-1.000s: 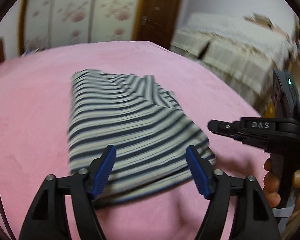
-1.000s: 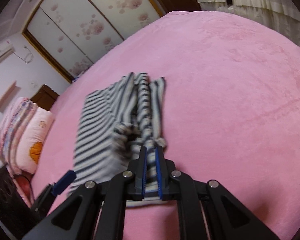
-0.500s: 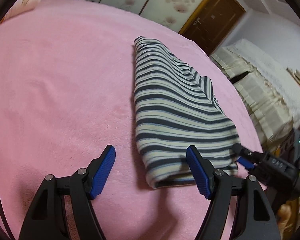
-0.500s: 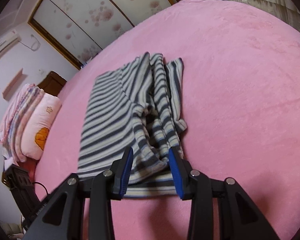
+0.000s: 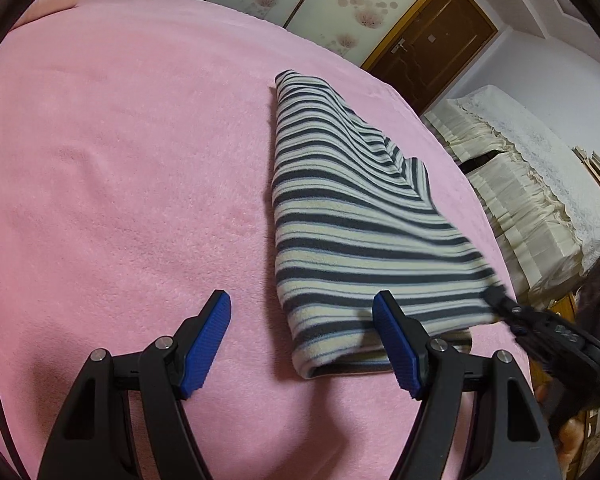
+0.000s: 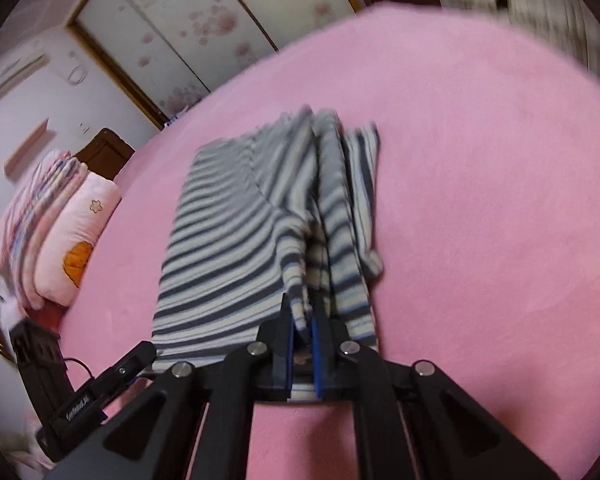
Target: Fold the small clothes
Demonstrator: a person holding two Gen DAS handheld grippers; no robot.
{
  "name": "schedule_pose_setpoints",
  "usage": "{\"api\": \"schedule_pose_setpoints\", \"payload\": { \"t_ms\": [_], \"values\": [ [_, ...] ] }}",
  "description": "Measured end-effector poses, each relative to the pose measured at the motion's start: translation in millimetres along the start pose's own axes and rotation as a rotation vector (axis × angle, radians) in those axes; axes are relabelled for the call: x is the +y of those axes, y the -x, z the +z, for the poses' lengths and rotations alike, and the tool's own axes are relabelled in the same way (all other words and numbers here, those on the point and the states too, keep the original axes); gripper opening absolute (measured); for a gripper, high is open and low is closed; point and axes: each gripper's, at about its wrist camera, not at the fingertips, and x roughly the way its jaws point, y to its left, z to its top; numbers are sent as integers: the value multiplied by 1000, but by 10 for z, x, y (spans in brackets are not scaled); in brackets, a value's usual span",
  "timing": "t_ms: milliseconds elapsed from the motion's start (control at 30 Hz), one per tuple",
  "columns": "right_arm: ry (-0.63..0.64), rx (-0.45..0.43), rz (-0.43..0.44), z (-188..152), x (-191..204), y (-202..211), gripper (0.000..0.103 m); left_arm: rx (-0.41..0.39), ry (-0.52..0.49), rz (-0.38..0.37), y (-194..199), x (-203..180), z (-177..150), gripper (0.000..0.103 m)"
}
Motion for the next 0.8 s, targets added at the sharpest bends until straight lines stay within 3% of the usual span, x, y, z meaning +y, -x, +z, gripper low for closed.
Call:
{"api": "schedule_pose_setpoints", "payload": {
  "t_ms": [167,333,367,433,500,667,800],
  "values": [
    [1,-28,-70,-116,-27,153,6,5,3,0,-10,25,-21,72],
    [-76,105,-84,-293,-242,-106,13,35,-15,12,-62,49,-38,72],
    [-94,95,-81,-279,-262,-74,14,40,-19,13,-59,44,-28,72],
    [-102,66,-71,-180,-267,16,24,49,-35,11,-42,24,9,72],
    [-87,36,-54,-17,-239,78,27,50,-55,4,-16,-22,77,72],
    [-52,55,40,529,-182,-67,27,36,-136,10,-62,-104,467,75],
    [-14,73,55,948,-182,-421,27,46,-181,23,-319,-142,859,77]
  ]
}}
